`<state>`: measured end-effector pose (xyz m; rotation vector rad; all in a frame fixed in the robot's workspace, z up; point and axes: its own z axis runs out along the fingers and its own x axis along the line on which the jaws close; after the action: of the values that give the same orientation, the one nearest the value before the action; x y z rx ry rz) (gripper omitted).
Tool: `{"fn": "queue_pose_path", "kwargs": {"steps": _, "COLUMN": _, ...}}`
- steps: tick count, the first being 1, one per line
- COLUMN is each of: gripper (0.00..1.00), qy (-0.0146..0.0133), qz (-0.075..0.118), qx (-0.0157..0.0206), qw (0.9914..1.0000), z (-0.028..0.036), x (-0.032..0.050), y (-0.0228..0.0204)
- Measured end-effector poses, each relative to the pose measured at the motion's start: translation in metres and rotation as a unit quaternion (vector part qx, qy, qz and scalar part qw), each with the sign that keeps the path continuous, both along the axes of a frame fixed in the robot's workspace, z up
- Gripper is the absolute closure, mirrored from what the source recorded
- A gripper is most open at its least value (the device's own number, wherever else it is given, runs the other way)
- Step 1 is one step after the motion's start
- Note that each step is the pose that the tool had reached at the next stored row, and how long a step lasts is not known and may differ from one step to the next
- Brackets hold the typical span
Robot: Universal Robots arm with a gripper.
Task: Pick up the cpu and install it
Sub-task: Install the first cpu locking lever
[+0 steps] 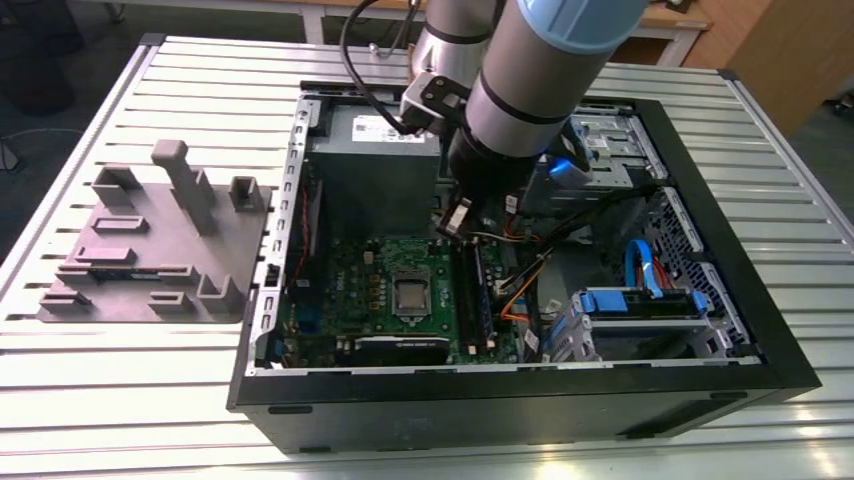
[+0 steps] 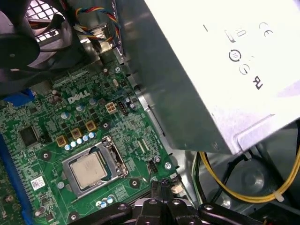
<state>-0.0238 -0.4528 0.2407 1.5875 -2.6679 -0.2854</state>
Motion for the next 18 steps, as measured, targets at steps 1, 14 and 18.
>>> {"fn": "queue_pose_path", "kwargs": {"steps": 1, "gripper": 0.9, "qy": -0.0006, "qz": 0.001, "qx": 0.0, "qw": 1.0, "z": -0.0005, "x": -0.001, "y": 0.0004}}
{"fn": "queue_pose_path", "kwargs": {"steps": 14, "gripper": 0.9, "qy": -0.0151, "qz": 0.008, "qx": 0.0, "qw": 0.99986, "z": -0.0023, "x": -0.0077, "y": -0.0007}}
{"fn": "queue_pose_path", "kwargs": {"steps": 18, "gripper": 0.9, "qy": -0.0151, "qz": 0.012, "qx": 0.0002, "qw": 0.99981, "z": -0.0024, "x": -0.0079, "y": -0.0031}}
